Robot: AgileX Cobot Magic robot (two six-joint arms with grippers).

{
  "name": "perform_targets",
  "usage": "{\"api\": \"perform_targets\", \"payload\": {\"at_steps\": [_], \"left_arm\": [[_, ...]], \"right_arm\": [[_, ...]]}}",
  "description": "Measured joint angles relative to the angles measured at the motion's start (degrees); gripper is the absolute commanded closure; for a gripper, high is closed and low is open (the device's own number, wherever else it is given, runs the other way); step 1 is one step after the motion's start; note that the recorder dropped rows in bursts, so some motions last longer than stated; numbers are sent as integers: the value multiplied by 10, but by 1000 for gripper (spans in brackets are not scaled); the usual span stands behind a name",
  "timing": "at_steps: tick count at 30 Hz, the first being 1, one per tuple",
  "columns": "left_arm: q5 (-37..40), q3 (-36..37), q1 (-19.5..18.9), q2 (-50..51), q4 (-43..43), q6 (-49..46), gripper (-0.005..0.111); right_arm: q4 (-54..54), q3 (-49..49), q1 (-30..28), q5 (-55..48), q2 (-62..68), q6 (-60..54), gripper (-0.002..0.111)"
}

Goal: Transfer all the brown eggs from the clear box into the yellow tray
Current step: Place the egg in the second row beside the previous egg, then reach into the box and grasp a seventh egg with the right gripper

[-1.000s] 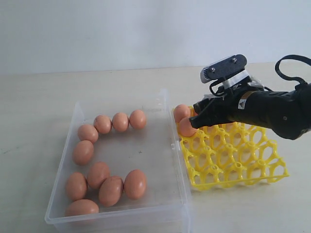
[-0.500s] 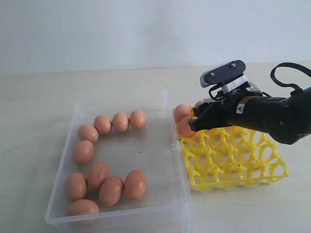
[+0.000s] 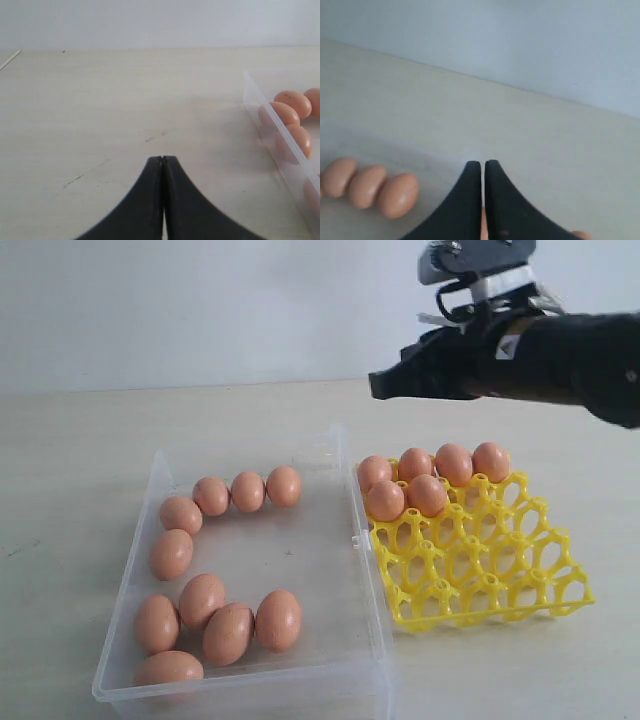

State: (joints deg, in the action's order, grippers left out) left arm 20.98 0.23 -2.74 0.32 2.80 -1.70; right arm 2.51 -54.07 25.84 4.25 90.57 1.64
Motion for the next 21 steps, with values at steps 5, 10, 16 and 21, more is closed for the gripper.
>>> {"api": "perform_targets", "payload": {"at_steps": [5,10,16,21], "left_arm": [[0,0,0,0,0,0,107],[0,0,0,0,0,0,107],[0,0,0,0,0,0,107],[0,0,0,0,0,0,107]], "right_arm": [[-25,-161,84,-275,53,-23,108],[-123,-262,141,-419,131,-76,95],[-296,-305,162,-452,224,-79,56],[-351,-306,162,-481,285,-31,42]]}}
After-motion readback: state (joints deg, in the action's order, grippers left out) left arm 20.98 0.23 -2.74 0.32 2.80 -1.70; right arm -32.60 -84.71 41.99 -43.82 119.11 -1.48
